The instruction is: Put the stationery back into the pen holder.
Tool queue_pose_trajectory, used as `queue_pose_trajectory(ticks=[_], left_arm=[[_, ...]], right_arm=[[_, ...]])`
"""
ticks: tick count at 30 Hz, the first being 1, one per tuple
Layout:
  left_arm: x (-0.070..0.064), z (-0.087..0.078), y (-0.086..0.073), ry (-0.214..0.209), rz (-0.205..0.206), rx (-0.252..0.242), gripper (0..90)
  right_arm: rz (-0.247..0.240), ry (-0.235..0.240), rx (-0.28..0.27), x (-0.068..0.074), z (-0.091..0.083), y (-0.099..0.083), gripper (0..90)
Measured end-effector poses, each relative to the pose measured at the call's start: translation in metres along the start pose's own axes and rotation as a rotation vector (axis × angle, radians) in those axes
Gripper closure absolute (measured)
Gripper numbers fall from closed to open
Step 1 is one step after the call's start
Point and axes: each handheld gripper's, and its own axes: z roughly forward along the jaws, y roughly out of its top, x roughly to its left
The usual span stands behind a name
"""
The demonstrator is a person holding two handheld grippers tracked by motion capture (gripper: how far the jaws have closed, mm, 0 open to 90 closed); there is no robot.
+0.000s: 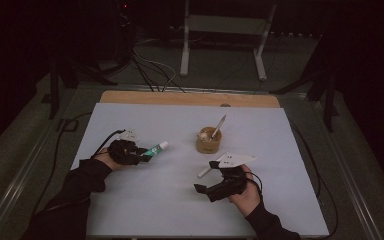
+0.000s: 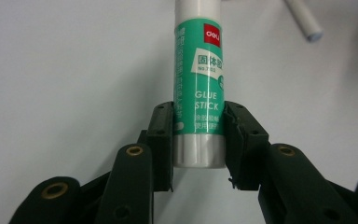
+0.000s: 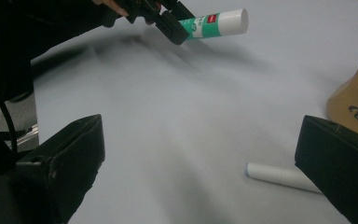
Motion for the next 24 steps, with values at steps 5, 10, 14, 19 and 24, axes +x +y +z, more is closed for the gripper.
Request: queue_pose_trajectory(ticks=[5, 10, 14, 19, 24], left_arm=[[-0.009, -0.002, 0.002, -0.02, -0.024, -0.055, 66.8], [-0.016, -0.002, 0.0, -0.018, -0.031, -0.073, 66.9], [-0.02, -0.004, -0.003, -0.034, -0.057, -0.097, 66.9], [-0.026, -0.005, -0.005, -0.028, -0.076, -0.13, 66.8], [-0.036, -0.007, -0.005, -0.029, -0.089, -0.166, 66.8]], right_arm=[[0.004, -0.001, -0.004, -0.001, -0.001, 0.0, 1.3], [0.003, -0.001, -0.003, 0.0, -0.001, 0.0, 1.3], [0.008, -0.002, -0.005, -0.001, -0.001, 0.0, 1.3], [0.007, 0.002, -0.005, -0.001, 0.0, 0.0, 1.3], [0.006, -0.003, -0.005, -0.001, 0.0, 0.0, 1.3]])
